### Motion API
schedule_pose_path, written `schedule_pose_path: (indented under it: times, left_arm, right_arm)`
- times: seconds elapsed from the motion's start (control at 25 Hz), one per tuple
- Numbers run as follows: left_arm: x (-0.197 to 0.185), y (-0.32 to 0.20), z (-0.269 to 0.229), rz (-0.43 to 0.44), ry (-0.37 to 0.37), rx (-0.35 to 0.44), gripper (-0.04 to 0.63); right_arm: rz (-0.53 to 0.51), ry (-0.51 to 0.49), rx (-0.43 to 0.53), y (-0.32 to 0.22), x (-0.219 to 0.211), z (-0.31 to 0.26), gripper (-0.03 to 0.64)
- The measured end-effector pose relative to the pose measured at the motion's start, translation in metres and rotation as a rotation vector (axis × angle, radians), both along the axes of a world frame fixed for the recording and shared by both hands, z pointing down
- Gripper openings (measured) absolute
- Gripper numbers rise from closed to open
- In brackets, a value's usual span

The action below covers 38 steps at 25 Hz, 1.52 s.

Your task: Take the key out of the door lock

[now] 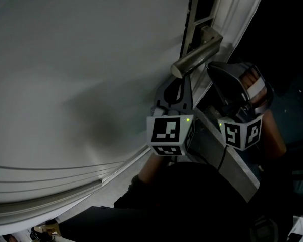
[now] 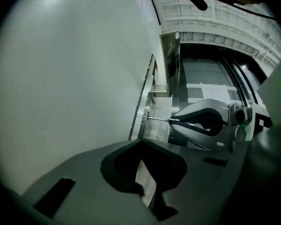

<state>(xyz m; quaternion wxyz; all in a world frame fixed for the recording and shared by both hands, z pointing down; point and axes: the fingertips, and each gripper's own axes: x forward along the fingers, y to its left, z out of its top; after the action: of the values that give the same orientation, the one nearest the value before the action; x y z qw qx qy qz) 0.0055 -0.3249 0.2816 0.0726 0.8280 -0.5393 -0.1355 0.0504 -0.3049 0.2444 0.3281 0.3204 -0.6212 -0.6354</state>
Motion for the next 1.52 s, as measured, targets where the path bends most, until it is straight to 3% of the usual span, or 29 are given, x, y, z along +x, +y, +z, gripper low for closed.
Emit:
schedule_pose_path:
  times: [1.24,1.4,1.52]
  left_arm:
    - [0.003,0.006,0.001,0.009,-0.023,0.01,0.0]
    - [0.004,0.006,0.004,0.01,-0.023,-0.009,0.0]
    - [0.007,0.006,0.007,0.018,-0.02,-0.023,0.0]
  right_arm:
    - [0.016,-0.01,-0.012,0.009,0.009,0.008,0.012]
    - [0.03,-0.061,-0.03,0.011,0.013,0.01,0.012]
    - [0.055,-0.166,-0.056,0.011,0.021,0.008,0.012]
